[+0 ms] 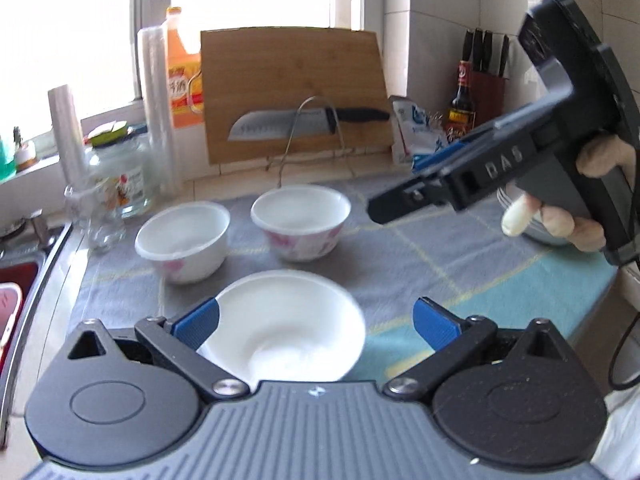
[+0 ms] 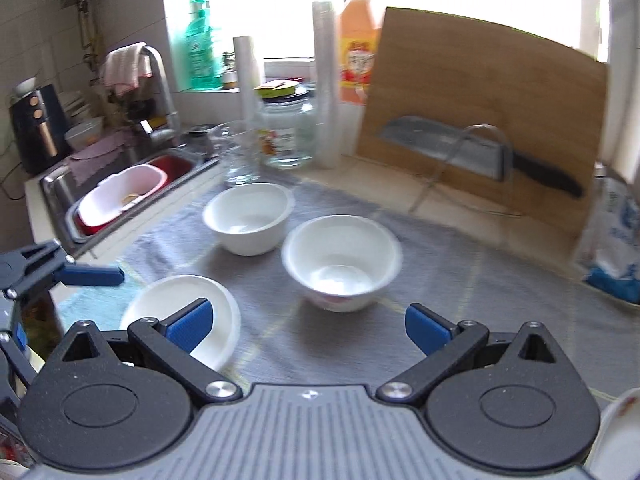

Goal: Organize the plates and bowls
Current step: 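Move the right tool to a plain white bowl and grasp its rim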

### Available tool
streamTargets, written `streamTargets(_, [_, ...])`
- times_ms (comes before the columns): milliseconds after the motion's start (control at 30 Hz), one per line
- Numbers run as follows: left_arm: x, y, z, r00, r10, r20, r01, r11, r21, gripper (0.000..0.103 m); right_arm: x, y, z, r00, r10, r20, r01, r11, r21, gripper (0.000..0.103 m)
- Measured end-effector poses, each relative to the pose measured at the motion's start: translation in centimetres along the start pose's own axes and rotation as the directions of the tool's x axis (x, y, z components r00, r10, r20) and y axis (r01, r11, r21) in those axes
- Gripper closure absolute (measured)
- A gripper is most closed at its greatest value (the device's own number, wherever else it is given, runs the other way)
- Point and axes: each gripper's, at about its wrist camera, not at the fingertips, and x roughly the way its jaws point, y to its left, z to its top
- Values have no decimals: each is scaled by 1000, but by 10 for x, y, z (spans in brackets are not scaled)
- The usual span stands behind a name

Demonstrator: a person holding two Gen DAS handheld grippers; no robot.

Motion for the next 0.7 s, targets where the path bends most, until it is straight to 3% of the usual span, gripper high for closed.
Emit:
streamTargets(333, [17, 19, -36, 998, 27, -63, -26, 1000, 14, 1, 53, 33, -6, 983, 168, -78, -167, 986, 25, 0])
streamTargets(500, [24, 17, -41, 998, 22, -66, -19, 999, 49, 1, 73, 41, -9, 974, 193, -115, -191, 981, 36, 0])
streamTargets(700, [23, 14, -38, 999, 16, -44, -12, 997, 80, 5, 79, 41, -8, 969, 205, -140, -203, 979, 29, 8])
